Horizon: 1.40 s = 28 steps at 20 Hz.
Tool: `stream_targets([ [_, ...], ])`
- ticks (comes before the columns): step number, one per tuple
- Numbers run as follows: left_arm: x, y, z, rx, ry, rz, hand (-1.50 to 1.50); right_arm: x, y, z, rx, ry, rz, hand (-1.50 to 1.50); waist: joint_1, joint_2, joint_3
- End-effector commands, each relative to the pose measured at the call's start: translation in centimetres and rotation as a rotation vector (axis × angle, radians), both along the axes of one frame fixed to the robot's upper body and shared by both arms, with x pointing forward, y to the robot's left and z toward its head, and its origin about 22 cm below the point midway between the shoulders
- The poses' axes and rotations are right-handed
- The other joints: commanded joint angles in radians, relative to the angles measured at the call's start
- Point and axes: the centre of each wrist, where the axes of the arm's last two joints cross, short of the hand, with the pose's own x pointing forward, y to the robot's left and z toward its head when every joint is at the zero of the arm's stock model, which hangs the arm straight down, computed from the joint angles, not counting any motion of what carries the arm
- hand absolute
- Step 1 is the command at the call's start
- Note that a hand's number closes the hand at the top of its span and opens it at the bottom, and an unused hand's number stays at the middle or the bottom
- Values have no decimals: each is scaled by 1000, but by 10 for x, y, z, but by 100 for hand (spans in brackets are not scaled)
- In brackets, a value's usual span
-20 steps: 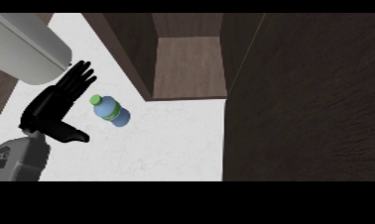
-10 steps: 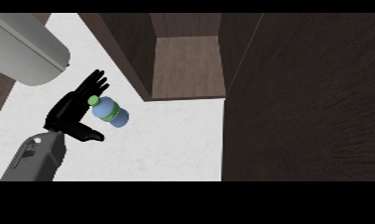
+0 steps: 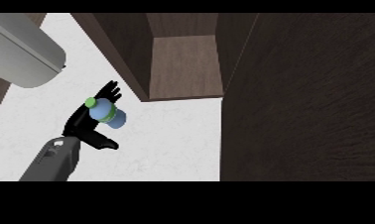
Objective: Pick up the bottled water, place it into the cabinet and close the cabinet
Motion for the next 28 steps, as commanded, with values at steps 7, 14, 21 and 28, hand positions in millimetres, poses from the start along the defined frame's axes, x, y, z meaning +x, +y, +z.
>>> stream_targets([
  [7, -5, -11, -15, -7, -108, -40, 150, -13, -1, 31, -49, -51, -13, -150, -1, -1, -1],
  [14, -40, -28, -44, 153, -298, 54, 150, -15, -1, 25, -37, -45, -38, -150, 17, -5, 1],
  [21, -97, -63, -80, 154, -342, 296, 150, -13, -4, 11, -46, -21, -57, -150, 46, -8, 3],
  [28, -55, -109, -55, 83, -332, 262, 150, -17, -9, 28, -44, -25, -61, -150, 49, -14, 6],
])
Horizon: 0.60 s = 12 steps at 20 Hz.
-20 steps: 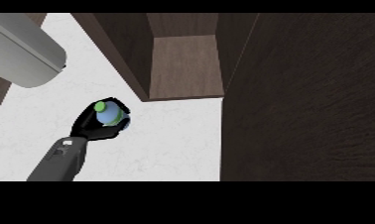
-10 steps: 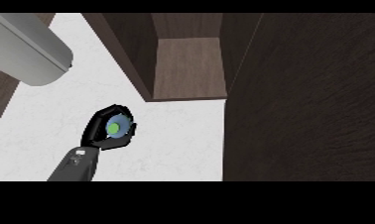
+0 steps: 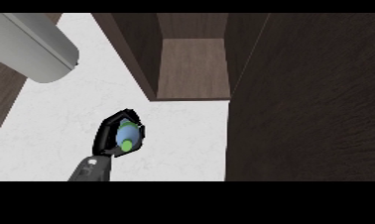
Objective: Pick up the bottled water, place it into the cabinet and close the cabinet
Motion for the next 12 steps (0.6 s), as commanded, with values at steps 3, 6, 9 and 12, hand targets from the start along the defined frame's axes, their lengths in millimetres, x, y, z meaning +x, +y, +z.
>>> stream_targets([
  [3, -10, -40, -5, -95, 87, -71, 150, -3, -3, 40, -27, -53, 7, -150, 2, 9, -10],
  [6, 12, -59, 20, -98, 87, -80, 150, -4, -1, 35, -9, -49, -4, -150, 0, 6, -9],
  [9, 19, -83, 38, -145, 74, -86, 150, 1, -6, 25, -25, -39, 11, -150, 1, 9, -9],
  [12, 29, -105, 59, -113, 81, -29, 150, -6, -10, 29, -21, -43, 19, -150, -14, 8, -9],
])
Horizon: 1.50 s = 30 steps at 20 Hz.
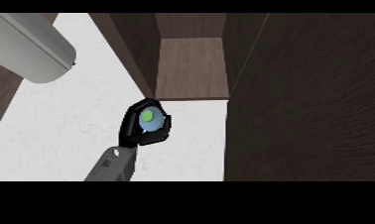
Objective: Pick up the bottled water, place it into the cabinet and close the cabinet
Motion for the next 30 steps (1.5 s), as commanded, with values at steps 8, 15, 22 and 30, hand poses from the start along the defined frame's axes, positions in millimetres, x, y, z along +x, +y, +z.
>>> stream_targets([
  [8, 44, -78, 85, 9, 46, 27, 150, -8, -9, 25, 36, -56, -17, -150, -24, 2, -1],
  [15, 85, -91, 111, 62, 81, 81, 150, -3, -22, 12, 10, -64, -30, -150, -27, 12, -1],
  [22, 119, -87, 128, 46, 147, 194, 150, -7, -17, 20, 10, -42, 1, -150, -50, 20, -2],
  [30, 135, -79, 127, 335, 94, 420, 150, -6, -21, 20, 13, -78, 21, -150, -56, 26, -1],
])
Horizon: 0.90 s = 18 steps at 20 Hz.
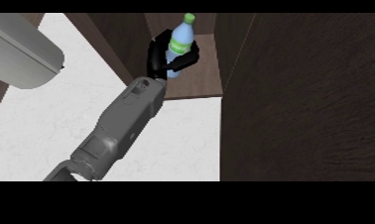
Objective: Pick up the bottled water, place it into the cabinet and close the cabinet
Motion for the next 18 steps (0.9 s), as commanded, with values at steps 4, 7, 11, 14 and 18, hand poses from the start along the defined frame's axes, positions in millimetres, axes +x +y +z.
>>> stream_targets([
  [4, 14, 28, -4, 264, -4, 163, -150, -4, 0, 19, 69, -22, 8, -150, -11, 5, 0],
  [7, 23, 17, 12, 258, 7, 178, -150, 1, -5, 13, 63, -29, 6, -150, 1, 7, 0],
  [11, 29, 12, 25, 265, -71, 202, -150, 2, -7, 10, 66, -44, 45, -150, -17, 16, 0],
  [14, 31, 15, 33, 190, -130, 104, -150, -2, 0, 25, 61, -35, 33, -150, -6, 12, -3],
  [18, 31, -6, 54, -56, -282, 56, 150, 2, -2, 9, 65, -38, 29, -150, 20, 9, -3],
])
